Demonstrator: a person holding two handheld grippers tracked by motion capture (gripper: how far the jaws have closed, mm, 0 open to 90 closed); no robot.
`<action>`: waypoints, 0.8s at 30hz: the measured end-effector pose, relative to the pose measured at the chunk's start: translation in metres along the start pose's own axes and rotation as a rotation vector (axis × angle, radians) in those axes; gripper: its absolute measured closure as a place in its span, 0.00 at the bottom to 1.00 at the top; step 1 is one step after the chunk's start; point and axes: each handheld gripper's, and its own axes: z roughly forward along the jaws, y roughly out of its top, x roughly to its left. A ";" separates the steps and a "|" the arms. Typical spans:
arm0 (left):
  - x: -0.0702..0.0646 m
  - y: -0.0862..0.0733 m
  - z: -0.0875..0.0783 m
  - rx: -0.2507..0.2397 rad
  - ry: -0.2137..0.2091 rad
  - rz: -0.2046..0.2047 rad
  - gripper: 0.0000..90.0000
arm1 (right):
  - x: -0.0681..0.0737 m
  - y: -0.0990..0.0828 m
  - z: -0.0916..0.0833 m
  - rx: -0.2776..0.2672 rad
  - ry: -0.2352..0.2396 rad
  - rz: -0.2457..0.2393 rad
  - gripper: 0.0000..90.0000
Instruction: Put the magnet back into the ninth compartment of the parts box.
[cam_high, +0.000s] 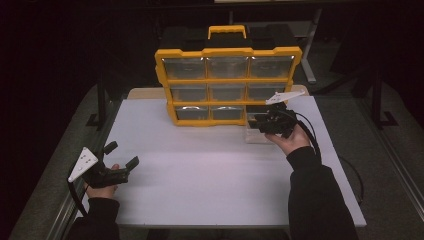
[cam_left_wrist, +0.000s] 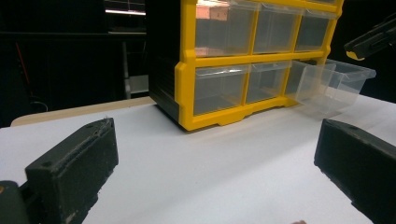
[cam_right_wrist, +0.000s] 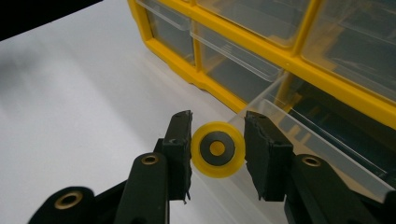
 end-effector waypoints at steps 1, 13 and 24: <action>0.000 0.000 0.000 0.000 0.000 0.000 0.00 | -0.001 0.000 0.000 0.000 -0.005 0.001 0.68; 0.000 0.000 0.000 0.000 0.000 -0.001 0.00 | -0.016 -0.005 -0.003 0.006 -0.063 0.050 0.68; 0.000 0.000 0.000 -0.001 -0.001 -0.001 0.00 | -0.028 -0.010 -0.004 0.012 -0.091 0.126 0.47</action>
